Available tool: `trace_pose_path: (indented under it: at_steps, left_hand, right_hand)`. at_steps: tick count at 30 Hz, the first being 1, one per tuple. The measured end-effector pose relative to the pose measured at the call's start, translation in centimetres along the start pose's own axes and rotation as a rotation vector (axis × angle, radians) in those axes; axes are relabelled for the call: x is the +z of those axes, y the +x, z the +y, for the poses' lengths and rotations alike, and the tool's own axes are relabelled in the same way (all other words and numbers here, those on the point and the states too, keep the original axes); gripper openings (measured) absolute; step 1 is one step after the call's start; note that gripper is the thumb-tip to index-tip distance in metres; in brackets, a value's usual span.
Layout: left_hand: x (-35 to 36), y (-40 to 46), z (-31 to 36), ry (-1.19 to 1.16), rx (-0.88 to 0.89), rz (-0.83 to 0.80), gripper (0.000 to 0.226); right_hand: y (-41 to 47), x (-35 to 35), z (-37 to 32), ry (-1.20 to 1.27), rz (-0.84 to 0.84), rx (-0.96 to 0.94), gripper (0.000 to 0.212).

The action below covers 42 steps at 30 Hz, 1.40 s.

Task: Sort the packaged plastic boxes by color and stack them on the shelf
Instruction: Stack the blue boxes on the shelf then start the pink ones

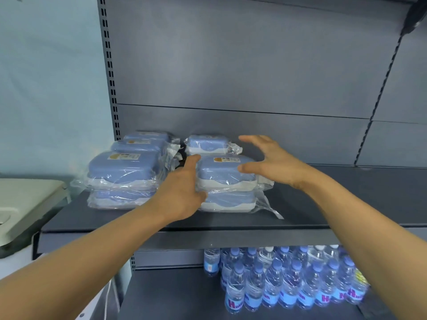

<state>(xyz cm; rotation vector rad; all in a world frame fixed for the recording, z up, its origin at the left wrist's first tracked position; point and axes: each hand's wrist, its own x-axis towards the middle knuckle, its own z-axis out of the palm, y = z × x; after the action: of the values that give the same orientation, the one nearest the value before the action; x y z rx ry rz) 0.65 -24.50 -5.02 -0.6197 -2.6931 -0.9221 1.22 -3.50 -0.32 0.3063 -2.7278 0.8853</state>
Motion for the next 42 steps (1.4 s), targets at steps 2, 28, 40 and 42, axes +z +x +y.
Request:
trace_pose_path:
  at_steps: [2, 28, 40, 42]
  left_hand:
    - [0.3, 0.3, 0.3, 0.018, -0.005, 0.009, 0.07]
    - [2.4, 9.8, -2.7, 0.278, -0.199, -0.048, 0.071]
    - [3.1, 10.7, -2.9, 0.278, -0.202, -0.031, 0.085]
    - [2.7, 10.5, -2.6, 0.254, -0.233, -0.048, 0.089]
  right_hand:
    - [-1.4, 0.1, 0.4, -0.013, 0.011, 0.068, 0.079]
    - [7.2, 7.8, 4.0, -0.282, 0.132, 0.138, 0.085]
    - [7.8, 7.7, 4.3, -0.293, 0.081, 0.174, 0.093]
    - [6.9, 7.1, 4.1, -0.289, 0.069, 0.192, 0.099]
